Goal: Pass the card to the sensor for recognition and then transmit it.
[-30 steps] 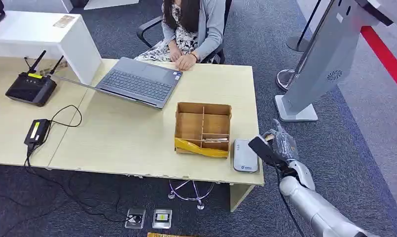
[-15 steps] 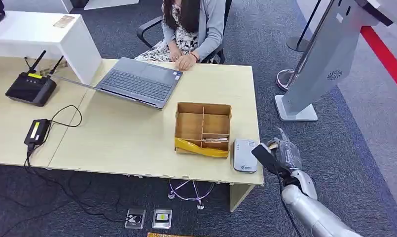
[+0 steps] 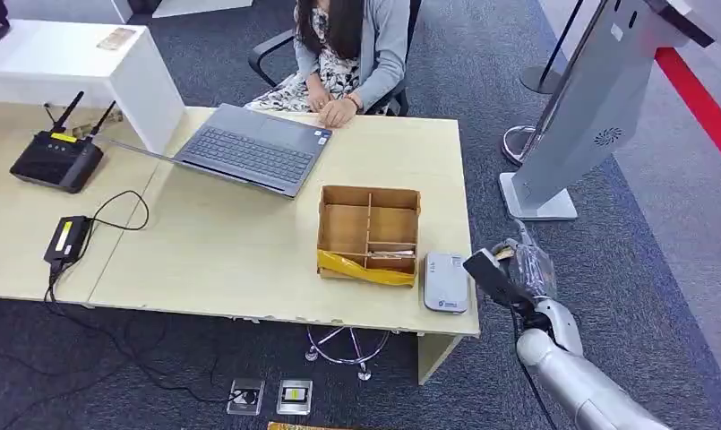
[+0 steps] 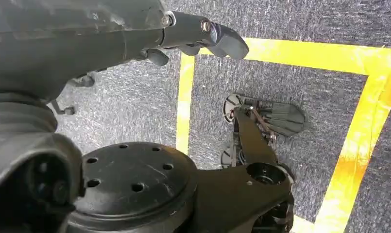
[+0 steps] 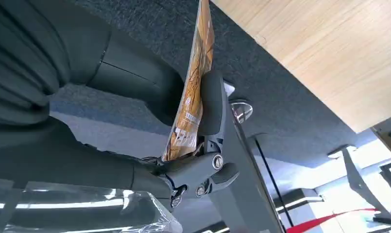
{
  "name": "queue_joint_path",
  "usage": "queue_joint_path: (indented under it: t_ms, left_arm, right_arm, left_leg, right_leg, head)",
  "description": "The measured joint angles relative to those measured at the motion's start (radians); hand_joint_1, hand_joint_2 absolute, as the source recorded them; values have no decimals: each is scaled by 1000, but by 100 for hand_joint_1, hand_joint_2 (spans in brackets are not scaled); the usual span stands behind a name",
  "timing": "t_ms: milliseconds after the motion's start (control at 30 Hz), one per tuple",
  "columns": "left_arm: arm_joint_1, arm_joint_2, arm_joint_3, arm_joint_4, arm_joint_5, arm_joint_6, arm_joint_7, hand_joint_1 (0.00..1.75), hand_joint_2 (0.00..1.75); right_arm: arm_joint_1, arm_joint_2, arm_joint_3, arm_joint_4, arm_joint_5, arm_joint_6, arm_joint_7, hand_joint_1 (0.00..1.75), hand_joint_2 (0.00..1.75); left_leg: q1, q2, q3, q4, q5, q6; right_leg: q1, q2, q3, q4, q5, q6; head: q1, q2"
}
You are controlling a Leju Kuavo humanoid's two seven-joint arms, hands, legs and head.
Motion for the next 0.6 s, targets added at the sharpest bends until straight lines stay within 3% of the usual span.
queue_joint_path:
  t_ms: [167, 600]
  left_arm:
    - [0, 0, 0, 0, -1, -3, 3, 0, 0]
    - [0, 0, 0, 0, -8, -1, 3, 0, 0]
  right_arm:
    - [16, -23, -1, -75, 11, 3, 16, 175, 175]
    - [80, -23, 2, -173, 24, 42, 23, 175, 175]
  left_leg:
    - [0, 0, 0, 0, 0, 0]
    - [0, 0, 0, 0, 0, 0]
  right_leg:
    - [0, 0, 0, 0, 0, 0]
    - [0, 0, 0, 0, 0, 0]
  head:
    - [0, 0]
    - [0, 0]
